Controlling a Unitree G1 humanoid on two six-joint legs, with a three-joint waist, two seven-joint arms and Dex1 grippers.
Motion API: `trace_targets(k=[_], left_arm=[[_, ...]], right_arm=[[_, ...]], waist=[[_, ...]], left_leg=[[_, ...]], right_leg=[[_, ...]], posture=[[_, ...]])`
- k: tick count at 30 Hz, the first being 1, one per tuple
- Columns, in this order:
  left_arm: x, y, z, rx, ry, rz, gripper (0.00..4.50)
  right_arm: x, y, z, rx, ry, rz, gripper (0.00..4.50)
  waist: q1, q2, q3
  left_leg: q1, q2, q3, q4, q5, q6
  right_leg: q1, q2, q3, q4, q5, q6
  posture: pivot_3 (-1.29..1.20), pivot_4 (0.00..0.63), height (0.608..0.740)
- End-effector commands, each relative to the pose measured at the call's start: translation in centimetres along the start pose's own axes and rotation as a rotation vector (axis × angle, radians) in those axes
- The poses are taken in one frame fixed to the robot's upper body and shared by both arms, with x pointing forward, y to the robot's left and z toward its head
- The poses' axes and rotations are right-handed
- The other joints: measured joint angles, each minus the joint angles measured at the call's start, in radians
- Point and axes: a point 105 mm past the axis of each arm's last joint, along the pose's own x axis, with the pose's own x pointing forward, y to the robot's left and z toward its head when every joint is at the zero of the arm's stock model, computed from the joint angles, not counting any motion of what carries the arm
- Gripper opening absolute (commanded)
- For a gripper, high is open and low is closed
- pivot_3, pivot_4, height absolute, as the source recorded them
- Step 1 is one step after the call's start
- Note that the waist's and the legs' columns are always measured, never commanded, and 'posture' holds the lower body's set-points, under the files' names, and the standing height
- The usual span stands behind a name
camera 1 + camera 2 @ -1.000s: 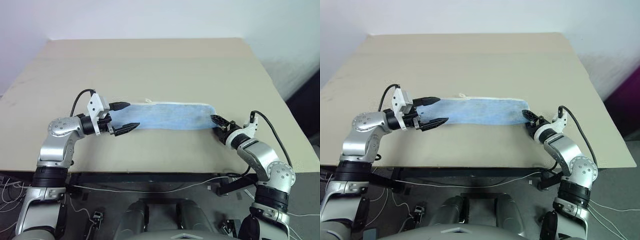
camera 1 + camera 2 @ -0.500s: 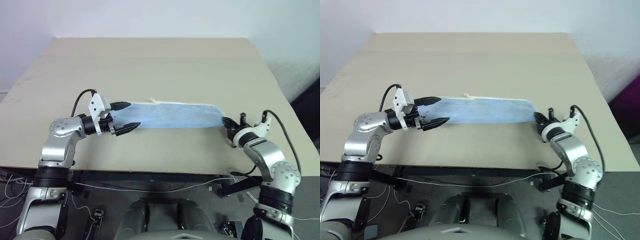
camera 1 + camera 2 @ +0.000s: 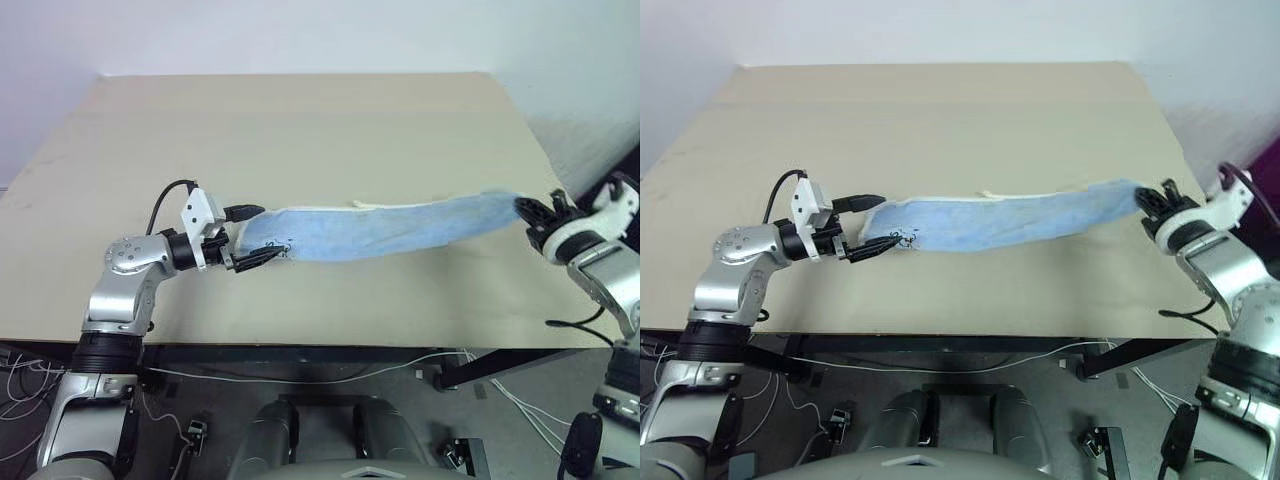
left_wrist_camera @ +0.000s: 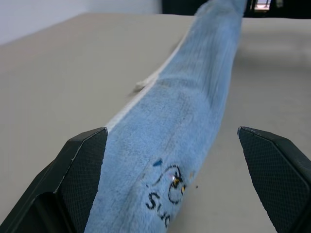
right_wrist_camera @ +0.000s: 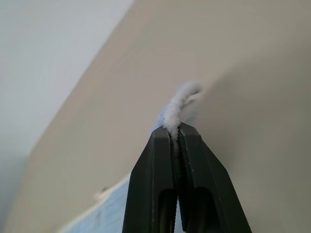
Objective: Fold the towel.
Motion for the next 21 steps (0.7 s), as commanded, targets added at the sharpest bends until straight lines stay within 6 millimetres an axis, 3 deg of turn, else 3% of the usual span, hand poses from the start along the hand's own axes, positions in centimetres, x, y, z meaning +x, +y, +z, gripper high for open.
trace_targets(k=[1,4,8,14,21], left_arm=[[0.3,0.3,0.9,0.040,-0.023,0.006,4.50],[0.4,0.4,1.0,0.041,-0.027,0.007,4.50],[0.5,0.2,0.9,0.041,-0.034,0.010,4.50],[0.5,0.0,0.9,0.038,-0.044,0.028,4.50],[0.4,-0.2,0.7,0.035,-0.046,0.037,4.50]], right_arm=[[1.0,5.9,-2.3,-0.263,0.130,0.204,0.03],[1.7,9.0,-4.6,-0.352,0.217,0.325,0.03],[3.0,10.5,-8.2,-0.391,0.327,0.386,0.03],[4.1,10.4,-12.2,-0.398,0.426,0.399,0.03],[4.9,10.0,-13.2,-0.401,0.425,0.366,0.03]], waist=[[0.002,0.000,0.000],[0.007,0.000,0.000],[0.011,-0.001,0.000],[0.010,-0.001,0.000],[0.008,-0.001,0.000]], left_leg=[[-0.001,0.000,0.000,0.000,0.000,0.000],[-0.005,0.000,-0.001,0.001,0.000,0.000],[-0.008,-0.001,-0.002,0.002,0.000,0.000],[-0.009,-0.002,-0.002,0.001,0.000,0.000],[-0.009,-0.002,-0.002,0.001,0.000,0.000]], right_leg=[[-0.001,0.000,0.000,0.000,0.000,0.000],[-0.003,-0.001,-0.001,-0.001,0.000,0.000],[-0.006,-0.002,-0.002,-0.001,0.000,0.000],[-0.008,-0.002,-0.002,-0.001,0.000,0.000],[-0.008,-0.002,-0.002,-0.001,0.000,0.000]], posture=[[0.00,0.150,0.740],[0.00,0.150,0.740],[0.00,0.150,0.740],[0.00,0.150,0.740],[0.00,0.150,0.740]])
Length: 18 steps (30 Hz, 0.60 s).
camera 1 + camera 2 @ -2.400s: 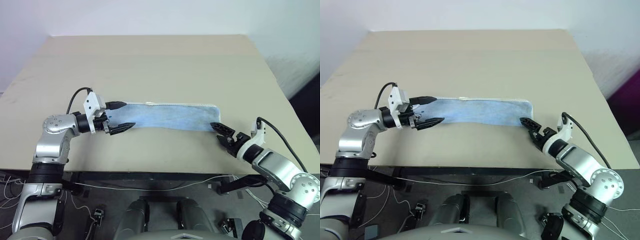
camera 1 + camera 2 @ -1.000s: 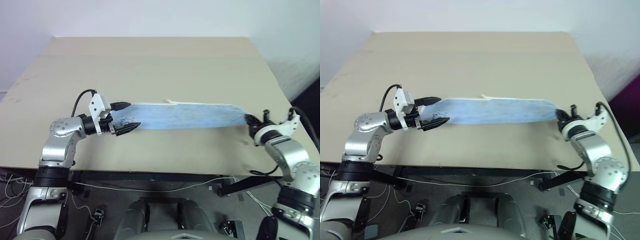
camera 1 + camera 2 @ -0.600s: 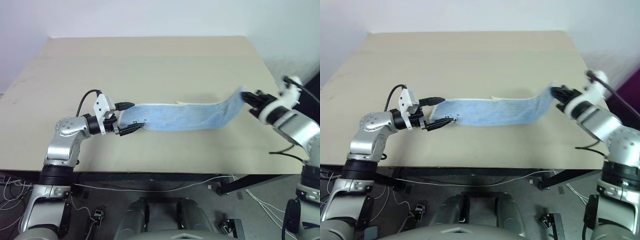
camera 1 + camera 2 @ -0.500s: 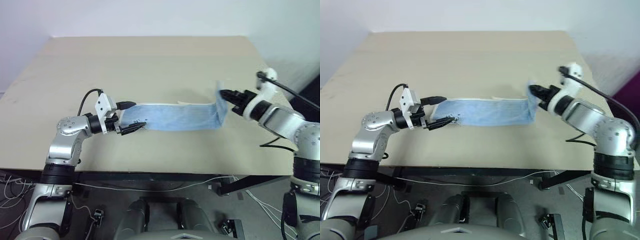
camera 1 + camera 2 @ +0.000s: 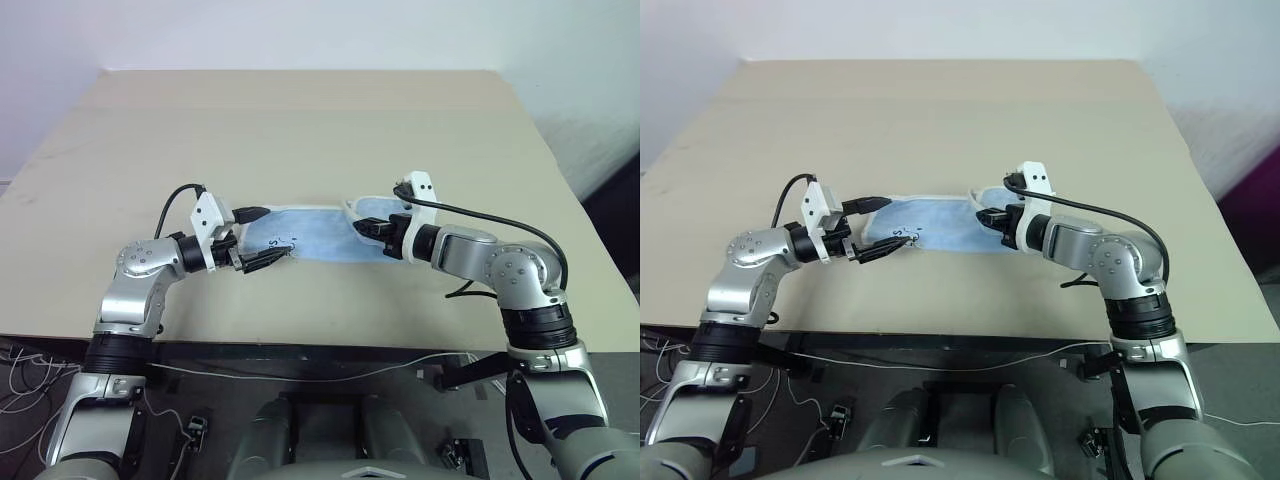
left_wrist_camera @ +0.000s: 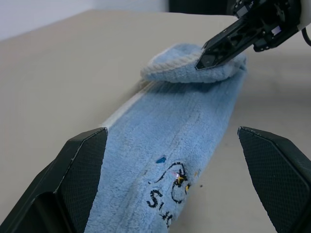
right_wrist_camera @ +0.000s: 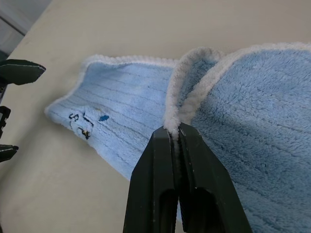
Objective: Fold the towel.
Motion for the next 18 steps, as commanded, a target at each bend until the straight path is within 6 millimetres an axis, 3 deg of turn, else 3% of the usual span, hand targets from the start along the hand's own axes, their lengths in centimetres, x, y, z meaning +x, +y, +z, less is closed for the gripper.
trace_targets(k=[1,4,8,12,15,18], left_arm=[[0.0,0.0,1.5,0.049,-0.045,0.004,4.50],[0.1,-0.1,1.5,0.047,-0.046,0.001,4.50],[0.0,-0.1,1.6,0.040,-0.050,0.003,4.50],[-0.6,0.0,1.4,-0.001,-0.065,0.043,4.50],[-1.2,0.6,1.0,-0.109,-0.101,0.131,4.50],[-1.5,0.3,0.9,-0.242,-0.156,0.199,4.50]], right_arm=[[0.0,-0.1,0.5,-0.006,-0.030,-0.011,0.03],[-0.2,0.5,0.4,0.016,-0.038,0.029,0.73],[-1.0,1.1,0.8,0.029,-0.066,0.062,2.05],[-3.0,1.9,1.9,-0.040,-0.138,0.082,3.34],[-4.0,0.5,3.0,-0.114,-0.212,-0.002,3.34],[-3.9,-2.5,3.3,-0.194,-0.237,-0.120,2.73]], waist=[[-0.001,0.000,0.000],[-0.002,0.000,0.000],[-0.002,0.000,0.000],[-0.001,0.000,0.000],[-0.002,0.000,0.000],[-0.003,0.000,0.000]], left_leg=[[0.000,0.000,0.000,0.000,0.000,0.000],[0.000,0.000,0.000,0.000,0.000,0.000],[0.000,0.000,0.000,0.000,0.000,0.000],[0.000,0.000,0.000,0.000,0.000,0.000],[0.000,0.000,0.000,0.000,0.000,0.000],[0.000,0.000,0.000,0.000,0.000,0.000]], right_leg=[[0.000,0.000,0.000,0.000,0.000,0.000],[0.000,0.000,0.000,0.000,0.000,0.000],[0.000,0.000,0.000,0.000,0.000,0.000],[0.000,0.000,0.000,0.000,0.000,0.000],[-0.001,0.000,0.000,0.000,0.000,0.000],[0.000,0.000,0.000,0.000,0.000,0.000]], posture=[[0.00,0.150,0.740],[0.00,0.150,0.740],[0.00,0.150,0.740],[0.00,0.150,0.740],[0.00,0.150,0.740],[0.00,0.150,0.740]])
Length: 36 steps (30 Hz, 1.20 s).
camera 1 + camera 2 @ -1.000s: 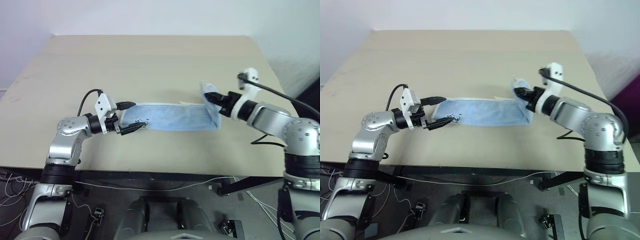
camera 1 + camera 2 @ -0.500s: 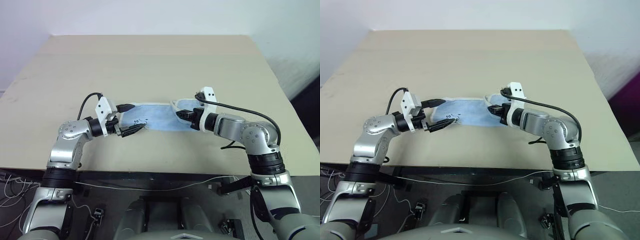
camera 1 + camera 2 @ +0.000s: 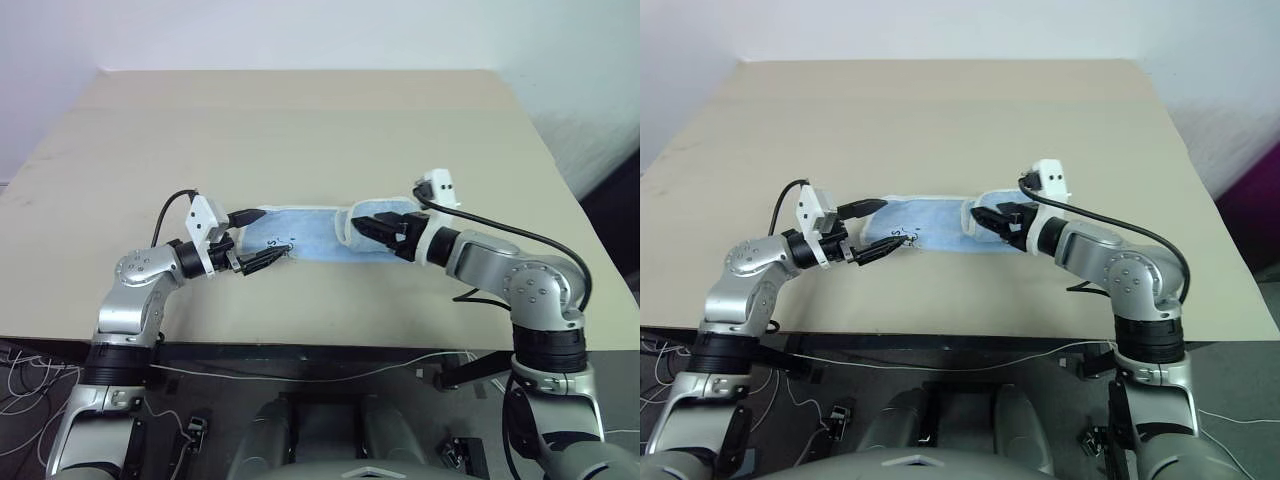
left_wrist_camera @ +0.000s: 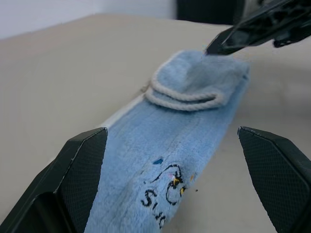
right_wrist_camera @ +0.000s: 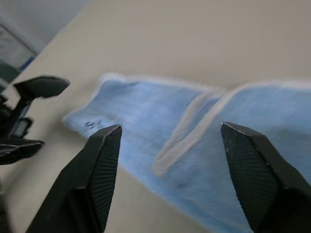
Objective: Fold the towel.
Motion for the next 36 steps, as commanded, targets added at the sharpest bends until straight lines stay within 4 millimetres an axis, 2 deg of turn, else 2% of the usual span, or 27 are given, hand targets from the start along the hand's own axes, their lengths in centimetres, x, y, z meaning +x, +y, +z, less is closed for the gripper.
trace_targets(k=[1,5,8,11,13,15,17,23,26,31,33,36], left_arm=[[-0.5,-0.3,1.5,-0.096,-0.093,0.068,4.50],[-0.9,-0.2,0.5,-0.287,-0.109,0.179,4.50],[-1.1,-0.2,0.0,-0.450,-0.149,0.251,4.50],[-1.5,-0.5,-0.3,-0.561,-0.171,0.299,4.50],[-1.8,-0.9,-0.8,-0.616,-0.161,0.322,4.50],[-2.1,-1.7,-1.5,-0.656,-0.139,0.340,4.50],[-2.3,-2.4,-2.2,-0.690,-0.111,0.365,4.50],[-2.6,-2.4,-3.2,-0.870,-0.138,0.467,4.50],[-2.5,-2.4,-3.2,-0.940,-0.168,0.483,4.50],[-2.7,-2.3,-2.9,-1.031,-0.234,0.513,4.50],[-3.3,-2.4,-2.6,-1.040,-0.258,0.517,4.50],[-4.6,-2.8,-3.2,-1.065,-0.249,0.527,4.50]], right_arm=[[0.0,-2.5,0.8,-0.132,-0.058,-0.088,2.40],[1.6,-4.3,-1.5,-0.254,-0.004,-0.089,1.04],[2.8,-4.5,-4.8,-0.302,0.096,-0.033,0.01],[3.4,-4.5,-7.5,-0.371,0.175,0.006,0.01],[3.6,-4.6,-7.9,-0.405,0.177,-0.002,0.01],[3.6,-4.4,-7.0,-0.417,0.130,-0.003,0.01],[3.4,-3.7,-4.9,-0.438,0.050,0.012,0.01],[1.9,-2.0,0.6,-0.503,-0.133,0.047,0.01],[1.4,-1.6,2.2,-0.529,-0.178,0.042,0.01],[0.9,-1.0,3.8,-0.560,-0.222,0.042,0.01],[0.8,-0.9,3.9,-0.564,-0.227,0.042,0.01],[0.8,-0.9,3.9,-0.564,-0.226,0.038,0.01]], waist=[[0.000,0.000,0.000],[-0.002,0.000,0.000],[-0.002,0.000,0.000],[-0.003,-0.002,-0.001],[-0.003,-0.003,-0.002],[-0.005,-0.003,-0.002],[-0.003,-0.003,-0.002],[0.002,-0.003,-0.002],[0.002,-0.003,-0.002],[0.002,-0.003,-0.002],[0.001,-0.003,-0.002],[0.000,-0.003,-0.002]], left_leg=[[0.000,0.000,0.000,0.000,0.000,0.000],[0.000,0.000,0.000,0.000,0.000,0.000],[0.001,0.000,0.000,0.000,0.000,0.000],[0.001,0.000,0.001,0.001,0.000,0.000],[0.002,0.001,0.000,0.001,0.000,0.000],[0.005,0.001,0.001,0.000,0.000,0.000],[0.007,0.001,0.001,0.000,0.000,0.000],[0.006,0.000,0.001,0.000,0.000,0.000],[0.006,0.000,0.001,0.000,0.000,-0.001],[0.006,0.000,0.001,0.000,0.000,-0.001],[0.006,0.000,0.001,0.000,0.000,-0.001],[0.005,0.000,0.001,0.000,0.000,-0.001]], right_leg=[[0.000,0.000,0.000,0.000,0.000,0.000],[0.000,0.000,0.000,0.000,0.000,0.000],[0.000,0.000,0.000,0.000,0.000,0.000],[0.000,0.000,0.000,0.001,0.000,0.000],[0.002,0.001,0.000,0.001,0.000,0.000],[0.005,0.001,0.000,0.000,0.000,0.000],[0.007,0.001,0.001,0.000,0.000,0.000],[0.006,0.001,0.001,0.000,0.000,0.000],[0.006,0.001,0.001,-0.001,0.000,0.000],[0.006,0.001,0.000,-0.001,0.000,0.000],[0.006,0.001,0.001,-0.001,0.000,0.000],[0.006,0.001,0.001,-0.001,0.000,0.000]], posture=[[0.00,0.150,0.740],[0.00,0.150,0.740],[0.00,0.150,0.740],[0.00,0.150,0.740],[0.00,0.150,0.740],[0.00,0.150,0.740],[0.00,0.150,0.740],[0.00,0.150,0.740],[0.00,0.150,0.740],[0.00,0.150,0.740],[0.00,0.150,0.740],[0.00,0.150,0.740]])
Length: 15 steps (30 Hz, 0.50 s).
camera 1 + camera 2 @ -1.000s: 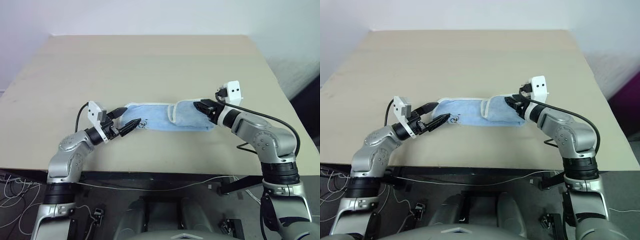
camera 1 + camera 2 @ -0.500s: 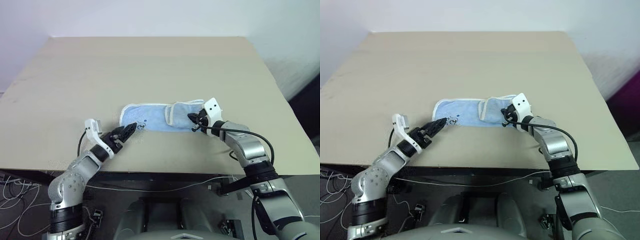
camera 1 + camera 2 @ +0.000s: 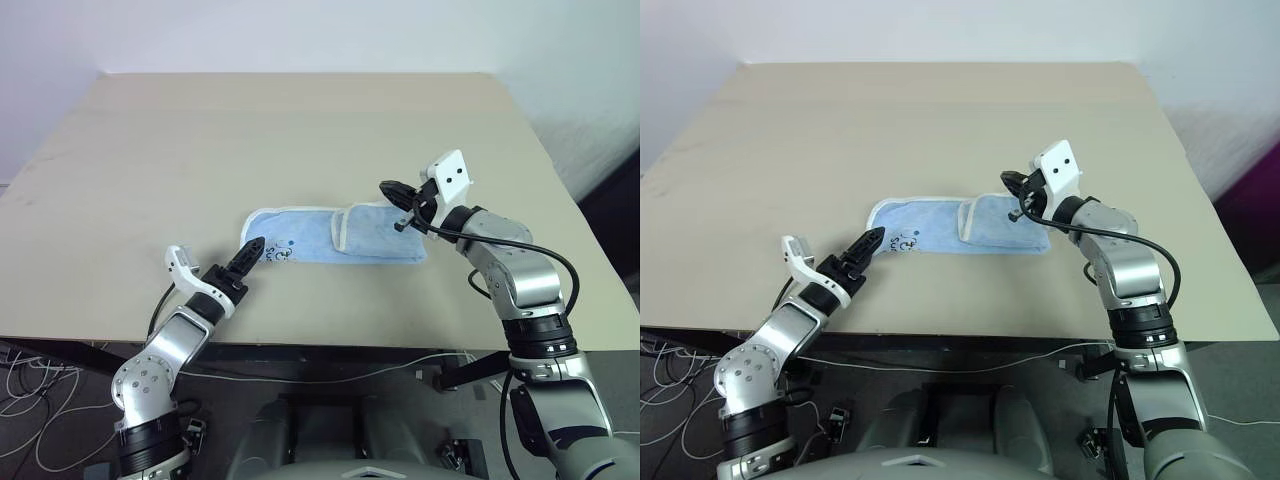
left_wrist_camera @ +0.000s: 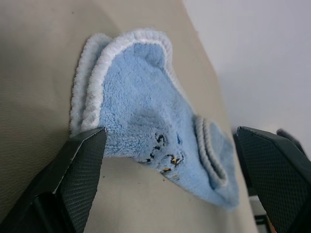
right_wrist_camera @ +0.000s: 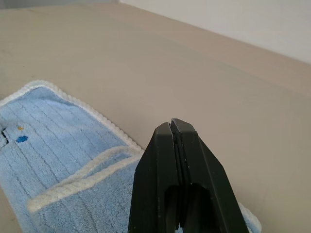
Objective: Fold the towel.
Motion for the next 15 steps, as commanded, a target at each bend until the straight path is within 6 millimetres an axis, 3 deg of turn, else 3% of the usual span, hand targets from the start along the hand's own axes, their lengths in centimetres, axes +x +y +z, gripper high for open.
trace_targets(k=[1,8,15], left_arm=[[-1.8,0.2,0.9,-0.017,-0.028,0.003,4.50],[-2.3,1.7,-0.4,-0.025,0.063,0.076,4.50],[0.6,2.8,-0.4,-0.107,0.104,0.144,4.50]], right_arm=[[-0.4,-0.5,1.8,-0.036,-0.056,-0.017,0.01],[-0.3,-0.5,1.0,-0.018,-0.038,-0.022,0.01],[-0.2,-0.1,0.9,-0.003,-0.038,-0.018,0.01]], waist=[[0.000,0.000,0.000],[0.001,0.000,0.000],[0.030,0.002,-0.001]], left_leg=[[0.000,0.000,0.000,0.000,0.000,0.000],[0.000,0.000,0.000,0.000,0.000,0.000],[0.002,-0.001,-0.001,0.000,0.000,0.000]], right_leg=[[0.000,0.000,0.000,0.000,0.000,0.000],[0.000,0.000,0.000,0.000,0.000,0.000],[0.003,0.000,-0.001,0.000,0.000,0.000]], posture=[[0.00,0.150,0.740],[0.00,0.150,0.740],[0.00,0.150,0.740]])
